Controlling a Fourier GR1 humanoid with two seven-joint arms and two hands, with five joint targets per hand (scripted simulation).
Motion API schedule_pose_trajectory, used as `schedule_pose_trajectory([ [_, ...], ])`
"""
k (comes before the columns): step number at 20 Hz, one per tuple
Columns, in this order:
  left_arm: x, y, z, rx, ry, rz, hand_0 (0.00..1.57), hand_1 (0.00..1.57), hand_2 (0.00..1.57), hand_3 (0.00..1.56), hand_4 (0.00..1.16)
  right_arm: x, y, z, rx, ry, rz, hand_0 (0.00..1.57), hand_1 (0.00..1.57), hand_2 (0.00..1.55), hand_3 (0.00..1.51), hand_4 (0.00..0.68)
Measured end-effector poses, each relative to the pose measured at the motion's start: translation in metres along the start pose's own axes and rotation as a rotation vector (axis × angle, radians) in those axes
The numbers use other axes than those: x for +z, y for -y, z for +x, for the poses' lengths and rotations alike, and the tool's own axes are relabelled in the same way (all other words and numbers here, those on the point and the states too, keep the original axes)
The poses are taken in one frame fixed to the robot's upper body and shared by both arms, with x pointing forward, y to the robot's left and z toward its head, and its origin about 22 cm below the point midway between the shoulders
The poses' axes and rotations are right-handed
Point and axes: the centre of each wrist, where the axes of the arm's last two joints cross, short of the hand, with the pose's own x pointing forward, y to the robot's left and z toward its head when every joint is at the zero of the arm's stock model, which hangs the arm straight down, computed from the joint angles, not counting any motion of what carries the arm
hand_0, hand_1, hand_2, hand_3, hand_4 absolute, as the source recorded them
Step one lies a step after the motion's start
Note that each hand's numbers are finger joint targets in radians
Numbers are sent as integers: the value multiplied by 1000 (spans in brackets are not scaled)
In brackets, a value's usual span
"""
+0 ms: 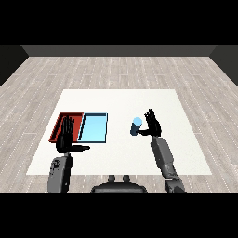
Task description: Pick the blue can and put it in the blue box
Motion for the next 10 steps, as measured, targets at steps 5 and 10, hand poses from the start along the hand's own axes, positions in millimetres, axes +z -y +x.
schedule_pose_trajectory([
  [5,-4,3,-4,-3,-3,-1,0,0,0,0,0,5,2,-14,-12,-19,-4,0,0,0,0,0],
  [10,-3,9,2,-2,-10,-4,0,0,0,0,0,-7,-8,-18,-32,-37,-6,0,0,0,0,0],
])
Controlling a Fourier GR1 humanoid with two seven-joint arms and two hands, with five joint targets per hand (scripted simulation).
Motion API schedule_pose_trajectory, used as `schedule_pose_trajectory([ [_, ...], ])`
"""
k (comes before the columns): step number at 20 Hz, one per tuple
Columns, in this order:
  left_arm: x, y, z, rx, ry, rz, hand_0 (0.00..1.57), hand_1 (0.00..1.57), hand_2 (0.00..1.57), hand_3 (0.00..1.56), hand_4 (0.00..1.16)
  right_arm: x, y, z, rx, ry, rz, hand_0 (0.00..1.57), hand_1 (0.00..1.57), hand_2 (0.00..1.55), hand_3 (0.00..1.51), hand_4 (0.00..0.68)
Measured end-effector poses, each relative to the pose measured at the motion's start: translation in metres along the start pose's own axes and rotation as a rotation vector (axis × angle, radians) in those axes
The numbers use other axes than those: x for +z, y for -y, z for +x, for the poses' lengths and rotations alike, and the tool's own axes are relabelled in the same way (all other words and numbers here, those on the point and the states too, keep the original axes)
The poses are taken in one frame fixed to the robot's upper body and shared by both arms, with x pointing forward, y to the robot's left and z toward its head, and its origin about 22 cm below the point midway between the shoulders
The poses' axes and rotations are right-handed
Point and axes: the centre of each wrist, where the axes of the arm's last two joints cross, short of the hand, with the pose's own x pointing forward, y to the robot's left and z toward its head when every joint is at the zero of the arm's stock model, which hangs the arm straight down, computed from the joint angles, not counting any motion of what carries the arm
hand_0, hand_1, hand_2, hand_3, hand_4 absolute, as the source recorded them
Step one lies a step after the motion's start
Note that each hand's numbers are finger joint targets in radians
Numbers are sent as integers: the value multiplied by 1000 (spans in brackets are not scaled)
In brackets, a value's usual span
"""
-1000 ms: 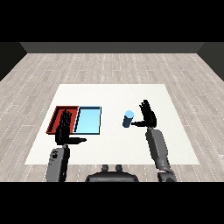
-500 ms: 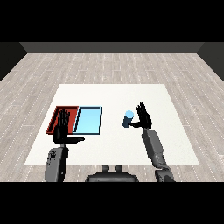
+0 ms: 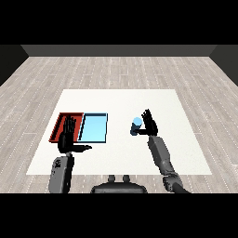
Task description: Pick the blue can and put it in the blue box
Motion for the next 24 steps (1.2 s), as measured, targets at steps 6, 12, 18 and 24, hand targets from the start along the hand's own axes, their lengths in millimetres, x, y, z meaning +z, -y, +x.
schedule_pose_trajectory([
  [6,2,2,-2,7,5,8,0,0,0,0,0,-2,-8,-10,-8,-15,6,0,0,0,0,0],
  [12,7,-4,-7,10,5,10,0,0,0,0,0,-10,-12,-18,-22,-42,13,0,0,0,0,0],
  [18,2,0,-1,18,8,12,0,0,0,0,0,-15,-18,-24,-17,-60,19,0,0,0,0,0],
  [24,-3,-14,0,12,6,14,0,0,0,0,0,-16,-20,-31,5,-79,5,1089,1089,1299,1251,414],
])
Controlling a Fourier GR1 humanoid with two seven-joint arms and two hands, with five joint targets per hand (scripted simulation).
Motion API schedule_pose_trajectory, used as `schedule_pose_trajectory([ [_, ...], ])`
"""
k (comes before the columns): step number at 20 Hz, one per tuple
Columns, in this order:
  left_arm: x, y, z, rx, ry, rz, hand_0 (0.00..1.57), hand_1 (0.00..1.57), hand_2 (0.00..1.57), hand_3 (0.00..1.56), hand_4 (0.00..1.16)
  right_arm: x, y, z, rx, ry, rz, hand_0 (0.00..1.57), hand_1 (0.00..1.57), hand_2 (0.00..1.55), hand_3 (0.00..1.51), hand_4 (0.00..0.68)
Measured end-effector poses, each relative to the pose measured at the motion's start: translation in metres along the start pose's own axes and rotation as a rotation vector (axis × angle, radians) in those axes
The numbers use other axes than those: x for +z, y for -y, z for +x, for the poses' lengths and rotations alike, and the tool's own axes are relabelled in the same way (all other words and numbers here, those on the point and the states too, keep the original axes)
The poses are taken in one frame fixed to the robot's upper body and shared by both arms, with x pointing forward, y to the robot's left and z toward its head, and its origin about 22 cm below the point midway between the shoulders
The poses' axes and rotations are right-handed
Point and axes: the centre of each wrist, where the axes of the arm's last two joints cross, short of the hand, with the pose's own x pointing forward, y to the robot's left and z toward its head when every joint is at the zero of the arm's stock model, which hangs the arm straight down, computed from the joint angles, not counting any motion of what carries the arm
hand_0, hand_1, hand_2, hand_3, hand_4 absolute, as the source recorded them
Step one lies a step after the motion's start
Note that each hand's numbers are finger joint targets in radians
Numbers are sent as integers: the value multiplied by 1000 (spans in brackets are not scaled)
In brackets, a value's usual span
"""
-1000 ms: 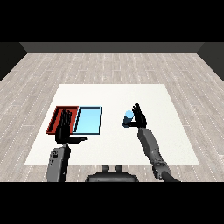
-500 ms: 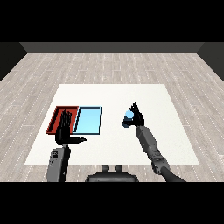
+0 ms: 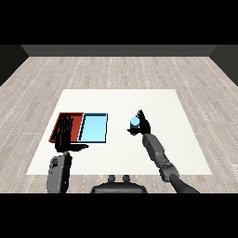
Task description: Pick the blue can and put it in the blue box
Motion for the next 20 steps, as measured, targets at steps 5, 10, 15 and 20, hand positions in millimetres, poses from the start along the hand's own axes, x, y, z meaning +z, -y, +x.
schedule_pose_trajectory([
  [5,4,3,-1,-1,-8,-2,0,0,0,0,0,-9,-8,2,124,3,-140,1491,1491,1481,1438,634],
  [10,6,3,-6,1,-13,-1,0,0,0,0,0,-13,-11,4,225,-6,-185,1496,1496,1480,1436,617],
  [15,5,11,-3,-9,-15,-9,0,0,0,0,0,-17,-14,11,257,4,-191,1487,1487,1463,1406,645],
  [20,5,21,-11,-14,-38,-51,0,0,0,0,0,-27,-21,34,304,50,-163,1459,1459,1452,1399,626],
])
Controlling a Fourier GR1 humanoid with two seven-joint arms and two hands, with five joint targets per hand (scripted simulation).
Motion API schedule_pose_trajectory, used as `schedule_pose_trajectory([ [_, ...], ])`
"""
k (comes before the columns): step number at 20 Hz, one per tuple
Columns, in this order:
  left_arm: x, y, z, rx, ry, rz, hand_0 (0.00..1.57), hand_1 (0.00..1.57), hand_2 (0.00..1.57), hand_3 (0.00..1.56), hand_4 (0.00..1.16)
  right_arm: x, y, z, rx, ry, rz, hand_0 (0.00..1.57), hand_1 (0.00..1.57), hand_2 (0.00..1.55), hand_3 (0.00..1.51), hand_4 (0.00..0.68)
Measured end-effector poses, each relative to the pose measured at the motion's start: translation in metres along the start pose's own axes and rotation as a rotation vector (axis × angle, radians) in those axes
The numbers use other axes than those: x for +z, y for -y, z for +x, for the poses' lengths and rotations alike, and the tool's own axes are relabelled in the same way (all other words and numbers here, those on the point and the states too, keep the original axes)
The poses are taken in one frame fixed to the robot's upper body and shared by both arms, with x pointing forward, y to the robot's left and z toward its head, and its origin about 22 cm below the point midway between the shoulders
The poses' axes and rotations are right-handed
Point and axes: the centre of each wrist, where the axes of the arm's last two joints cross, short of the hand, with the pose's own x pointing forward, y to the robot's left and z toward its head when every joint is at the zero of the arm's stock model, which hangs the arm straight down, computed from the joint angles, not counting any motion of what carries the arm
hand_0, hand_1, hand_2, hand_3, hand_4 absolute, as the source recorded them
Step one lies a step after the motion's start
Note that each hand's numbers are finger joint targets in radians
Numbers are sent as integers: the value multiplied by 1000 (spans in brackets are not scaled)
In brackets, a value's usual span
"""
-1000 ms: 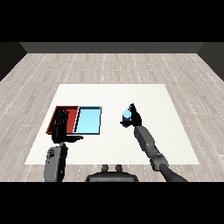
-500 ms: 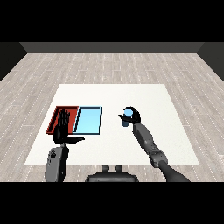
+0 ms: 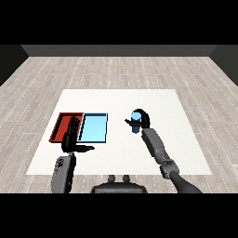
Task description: Pick the blue can and put it in the blue box
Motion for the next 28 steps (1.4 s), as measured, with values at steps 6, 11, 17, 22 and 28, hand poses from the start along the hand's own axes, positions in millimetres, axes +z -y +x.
schedule_pose_trajectory([
  [6,-8,20,-8,18,-57,-64,0,0,0,0,0,-9,12,31,71,94,22,1440,1440,1449,1398,615],
  [11,-9,39,-10,23,-105,-113,0,0,0,0,0,-10,12,59,102,167,47,1421,1421,1445,1405,616],
  [17,-10,57,-15,22,-133,-133,0,0,0,0,0,33,-6,70,117,191,64,1421,1421,1445,1405,616],
  [22,-19,76,-21,68,-164,-168,0,0,0,0,0,58,-16,83,143,200,69,1440,1440,1451,1399,615],
  [28,-25,102,-28,110,-219,-199,0,0,0,0,0,68,-16,84,165,220,92,1461,1461,1461,1400,609],
])
